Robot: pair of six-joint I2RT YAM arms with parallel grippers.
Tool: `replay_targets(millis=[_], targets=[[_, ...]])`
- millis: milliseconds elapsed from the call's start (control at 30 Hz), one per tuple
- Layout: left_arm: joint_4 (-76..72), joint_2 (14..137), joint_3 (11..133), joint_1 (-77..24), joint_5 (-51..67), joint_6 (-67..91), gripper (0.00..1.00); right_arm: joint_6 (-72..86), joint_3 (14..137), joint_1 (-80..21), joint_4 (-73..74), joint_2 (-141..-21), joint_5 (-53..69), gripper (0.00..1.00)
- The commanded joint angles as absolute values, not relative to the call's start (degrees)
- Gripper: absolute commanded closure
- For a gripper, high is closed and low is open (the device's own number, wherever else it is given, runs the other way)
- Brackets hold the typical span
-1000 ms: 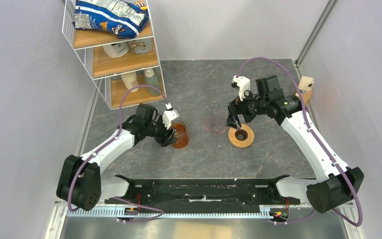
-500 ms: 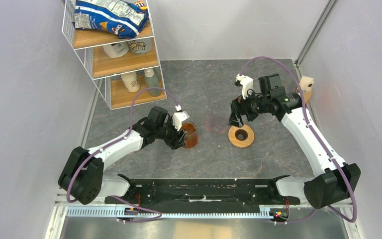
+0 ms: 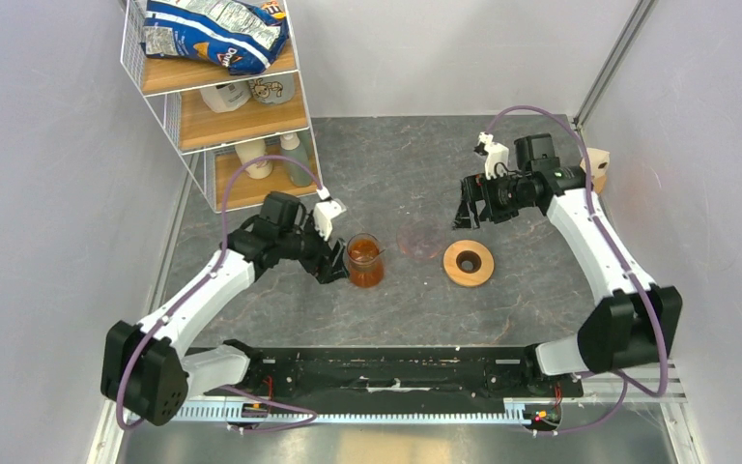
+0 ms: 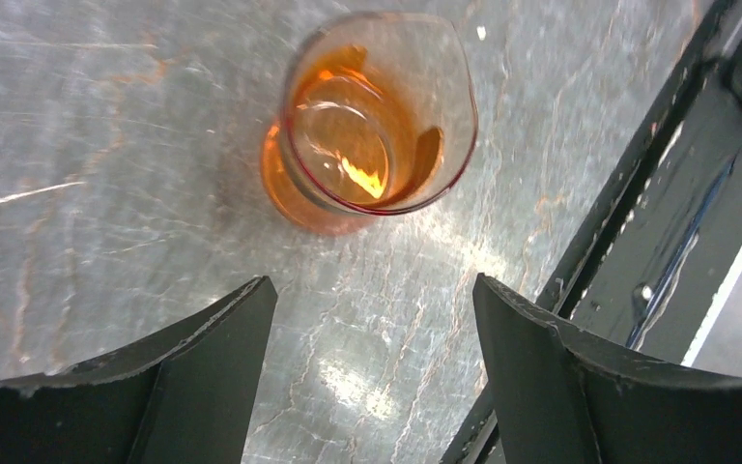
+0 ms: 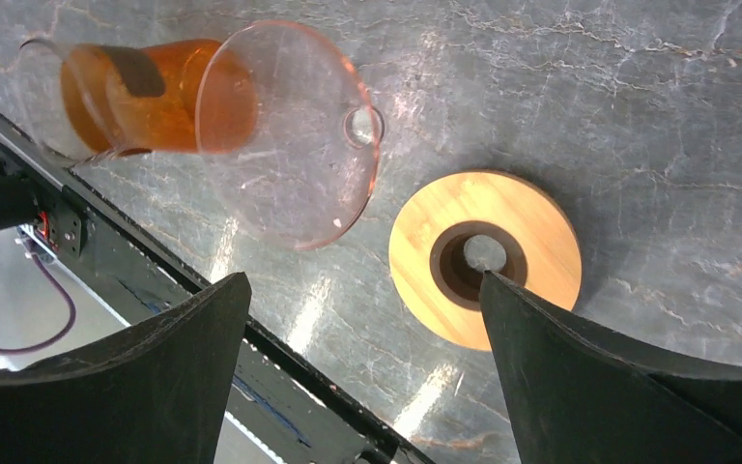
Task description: Place the coffee filter in the dripper
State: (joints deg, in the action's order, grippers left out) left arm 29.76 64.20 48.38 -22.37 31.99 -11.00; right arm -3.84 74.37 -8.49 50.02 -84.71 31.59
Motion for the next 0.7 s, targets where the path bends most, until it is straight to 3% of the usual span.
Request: replay_targets(millis=[0,133,667], targets=[[31.53,58.41,51.37,-21.01,26.86,-0.78,0.15,1.51,78.30,-8.45,47.94,-91.00,31.76,0.03],[30.33,53.87,49.90,-20.90,19.67,0.33,0.15,4.38,78.55,-8.48,45.40,-95.06,32.86,0.04],[26.65,50.29,46.16,-20.88,14.49,0.80,0.16,6.88,79.07,-11.62,43.32,-105.28,34.45,0.43]])
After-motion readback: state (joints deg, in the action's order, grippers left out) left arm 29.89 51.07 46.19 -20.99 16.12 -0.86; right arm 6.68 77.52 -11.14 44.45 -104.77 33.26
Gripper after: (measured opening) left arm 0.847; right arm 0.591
